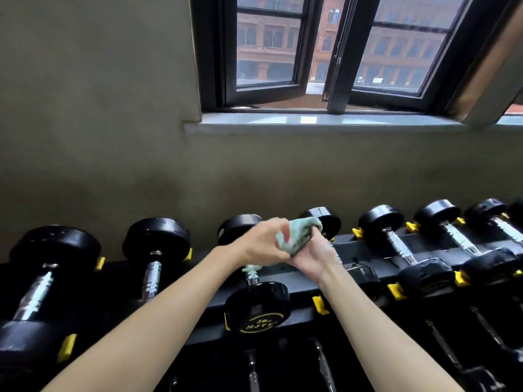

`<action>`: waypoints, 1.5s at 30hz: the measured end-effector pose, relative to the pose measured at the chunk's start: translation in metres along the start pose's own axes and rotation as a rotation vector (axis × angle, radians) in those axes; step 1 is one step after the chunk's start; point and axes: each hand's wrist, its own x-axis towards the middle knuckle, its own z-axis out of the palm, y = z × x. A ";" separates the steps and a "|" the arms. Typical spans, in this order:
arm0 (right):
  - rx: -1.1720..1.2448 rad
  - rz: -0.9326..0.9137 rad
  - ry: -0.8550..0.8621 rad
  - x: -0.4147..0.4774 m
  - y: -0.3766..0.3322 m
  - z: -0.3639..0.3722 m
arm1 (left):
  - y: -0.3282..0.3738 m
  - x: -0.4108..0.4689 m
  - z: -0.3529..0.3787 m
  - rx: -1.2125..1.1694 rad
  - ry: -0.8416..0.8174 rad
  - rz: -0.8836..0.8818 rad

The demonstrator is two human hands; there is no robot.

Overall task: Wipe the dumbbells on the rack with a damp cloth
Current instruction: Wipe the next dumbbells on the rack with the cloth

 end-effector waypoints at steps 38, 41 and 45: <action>-0.524 -0.123 0.129 0.181 0.041 -0.025 | -0.165 0.063 0.057 -0.714 0.323 -1.054; -0.713 -0.239 0.076 0.172 0.041 -0.006 | -0.166 0.060 0.062 -0.667 0.360 -1.014; -1.143 -0.449 -0.063 0.168 0.049 0.008 | -0.168 0.051 0.065 -0.705 0.347 -0.935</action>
